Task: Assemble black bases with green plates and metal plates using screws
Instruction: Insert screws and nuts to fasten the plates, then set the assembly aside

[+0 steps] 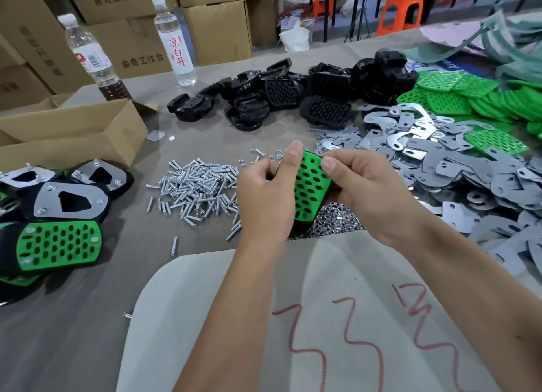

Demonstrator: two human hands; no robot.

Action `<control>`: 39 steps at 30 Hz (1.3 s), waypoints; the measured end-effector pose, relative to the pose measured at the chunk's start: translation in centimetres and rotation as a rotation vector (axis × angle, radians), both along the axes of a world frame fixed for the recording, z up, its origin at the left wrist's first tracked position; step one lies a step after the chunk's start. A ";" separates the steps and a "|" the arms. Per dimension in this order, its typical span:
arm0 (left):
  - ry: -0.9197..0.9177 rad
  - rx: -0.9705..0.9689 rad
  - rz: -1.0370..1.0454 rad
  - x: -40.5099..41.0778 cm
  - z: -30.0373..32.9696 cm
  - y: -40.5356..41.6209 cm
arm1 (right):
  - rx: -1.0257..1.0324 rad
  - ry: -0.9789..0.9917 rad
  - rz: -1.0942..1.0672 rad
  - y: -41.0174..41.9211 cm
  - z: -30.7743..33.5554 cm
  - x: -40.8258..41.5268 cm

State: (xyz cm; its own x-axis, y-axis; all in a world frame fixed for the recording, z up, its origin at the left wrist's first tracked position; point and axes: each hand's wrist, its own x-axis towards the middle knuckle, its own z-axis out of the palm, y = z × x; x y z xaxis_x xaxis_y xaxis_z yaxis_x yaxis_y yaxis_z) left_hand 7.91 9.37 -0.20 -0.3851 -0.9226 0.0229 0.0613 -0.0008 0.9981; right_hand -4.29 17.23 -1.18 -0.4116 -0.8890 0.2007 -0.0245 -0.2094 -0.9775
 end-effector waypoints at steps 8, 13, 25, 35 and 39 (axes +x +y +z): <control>0.107 0.080 -0.042 0.1 0.4 0.2 | 0.010 -0.090 0.032 0.4 0.3 0.0; 0.055 -0.009 -0.021 -0.1 -0.3 0.0 | 0.033 0.011 -0.074 0.1 0.3 -0.1; 0.210 0.283 -0.234 1.2 -0.7 -1.5 | -0.010 -0.073 -0.367 -0.4 0.0 -0.6; 0.132 0.210 -0.215 1.5 -0.6 -2.0 | 0.084 -0.152 -0.139 0.2 0.2 -1.3; 0.169 0.204 -0.236 1.3 -0.4 -1.6 | 0.056 -0.074 -0.170 0.2 0.4 -1.1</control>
